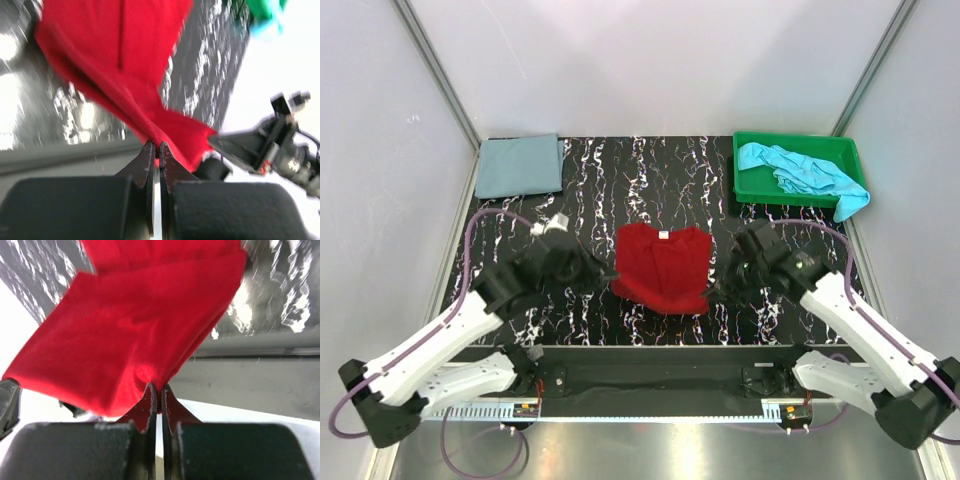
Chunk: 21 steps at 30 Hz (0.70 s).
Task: Fold and stack the t-shirts
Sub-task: Fold the tshirt
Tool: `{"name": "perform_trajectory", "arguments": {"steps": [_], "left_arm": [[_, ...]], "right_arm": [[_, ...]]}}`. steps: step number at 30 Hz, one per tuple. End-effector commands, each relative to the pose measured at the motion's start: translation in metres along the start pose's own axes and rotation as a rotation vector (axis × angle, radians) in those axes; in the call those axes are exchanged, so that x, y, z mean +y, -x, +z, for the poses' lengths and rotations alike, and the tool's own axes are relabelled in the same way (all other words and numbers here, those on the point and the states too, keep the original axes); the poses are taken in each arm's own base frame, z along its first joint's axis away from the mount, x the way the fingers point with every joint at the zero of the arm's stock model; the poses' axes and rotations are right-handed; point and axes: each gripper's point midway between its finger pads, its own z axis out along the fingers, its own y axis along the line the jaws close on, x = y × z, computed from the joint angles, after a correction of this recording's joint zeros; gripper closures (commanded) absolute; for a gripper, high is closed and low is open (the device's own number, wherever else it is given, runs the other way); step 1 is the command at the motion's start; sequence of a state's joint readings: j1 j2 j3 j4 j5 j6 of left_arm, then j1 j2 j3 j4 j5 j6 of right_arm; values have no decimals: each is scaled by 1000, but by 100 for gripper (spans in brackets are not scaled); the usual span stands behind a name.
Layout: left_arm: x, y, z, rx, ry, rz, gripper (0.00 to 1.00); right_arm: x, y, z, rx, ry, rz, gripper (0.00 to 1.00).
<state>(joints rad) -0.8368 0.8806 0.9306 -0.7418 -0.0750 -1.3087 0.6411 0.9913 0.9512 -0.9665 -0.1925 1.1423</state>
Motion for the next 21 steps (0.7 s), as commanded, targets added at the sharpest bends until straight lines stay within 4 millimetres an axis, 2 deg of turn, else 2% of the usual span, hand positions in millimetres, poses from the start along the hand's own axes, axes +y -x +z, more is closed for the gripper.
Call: {"name": "perform_trajectory", "arguments": {"steps": [1, 2, 3, 4, 5, 8, 13, 14, 19, 21], "left_arm": [[-23, 43, 8, -72, -50, 50, 100], [-30, 44, 11, -39, -72, 65, 100], [-29, 49, 21, -29, -52, 64, 100], [-29, 60, 27, -38, -41, 53, 100], [-36, 65, 28, -29, -53, 70, 100], [-39, 82, 42, -29, -32, 78, 100], [-38, 111, 66, -31, -17, 66, 100], [-34, 111, 76, -4, -2, 65, 100], [-30, 134, 98, 3, 8, 52, 100], [-27, 137, 109, 25, 14, 47, 100]], "right_arm": [[14, 21, -6, 32, 43, -78, 100], [19, 33, -9, 21, 53, -69, 100], [22, 38, -8, 29, 54, -73, 100], [24, 40, -7, 49, 61, -96, 100], [29, 49, -4, 52, 58, -97, 100], [37, 72, -3, 56, 69, -89, 100], [44, 108, 9, 90, 79, -55, 100], [45, 114, 11, 89, 79, -51, 100], [47, 139, 32, 123, 62, -51, 100], [49, 147, 36, 123, 61, -53, 100]]}}
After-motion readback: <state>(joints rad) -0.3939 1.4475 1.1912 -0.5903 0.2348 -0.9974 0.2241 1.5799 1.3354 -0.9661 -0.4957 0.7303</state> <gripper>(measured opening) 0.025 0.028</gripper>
